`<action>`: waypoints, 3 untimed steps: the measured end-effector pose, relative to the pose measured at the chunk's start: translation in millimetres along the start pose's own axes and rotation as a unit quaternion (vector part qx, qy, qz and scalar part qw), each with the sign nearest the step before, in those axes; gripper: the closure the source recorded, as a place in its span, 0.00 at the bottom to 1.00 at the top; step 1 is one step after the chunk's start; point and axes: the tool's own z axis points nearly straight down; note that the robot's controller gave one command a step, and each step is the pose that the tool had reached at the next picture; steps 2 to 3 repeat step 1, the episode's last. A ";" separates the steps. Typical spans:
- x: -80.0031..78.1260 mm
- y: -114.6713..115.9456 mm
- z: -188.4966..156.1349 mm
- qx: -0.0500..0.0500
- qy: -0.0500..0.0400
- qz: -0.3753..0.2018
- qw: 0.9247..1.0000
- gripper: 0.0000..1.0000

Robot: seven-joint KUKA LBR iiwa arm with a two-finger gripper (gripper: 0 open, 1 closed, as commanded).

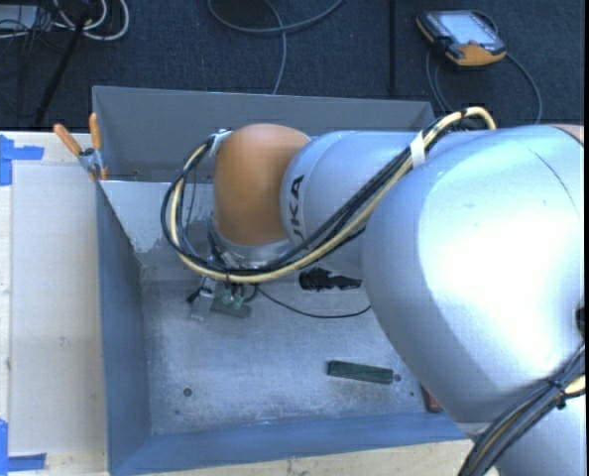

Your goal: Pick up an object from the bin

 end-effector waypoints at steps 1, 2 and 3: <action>39.7 11.1 -130.5 0.000 0.000 0.020 1.000 1.00; 39.7 11.1 -130.5 0.000 0.000 0.020 1.000 1.00; 39.7 11.1 -130.5 0.000 0.000 0.020 1.000 1.00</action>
Offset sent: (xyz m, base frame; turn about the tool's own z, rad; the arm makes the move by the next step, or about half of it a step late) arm 0.0000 0.0000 0.0000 0.0000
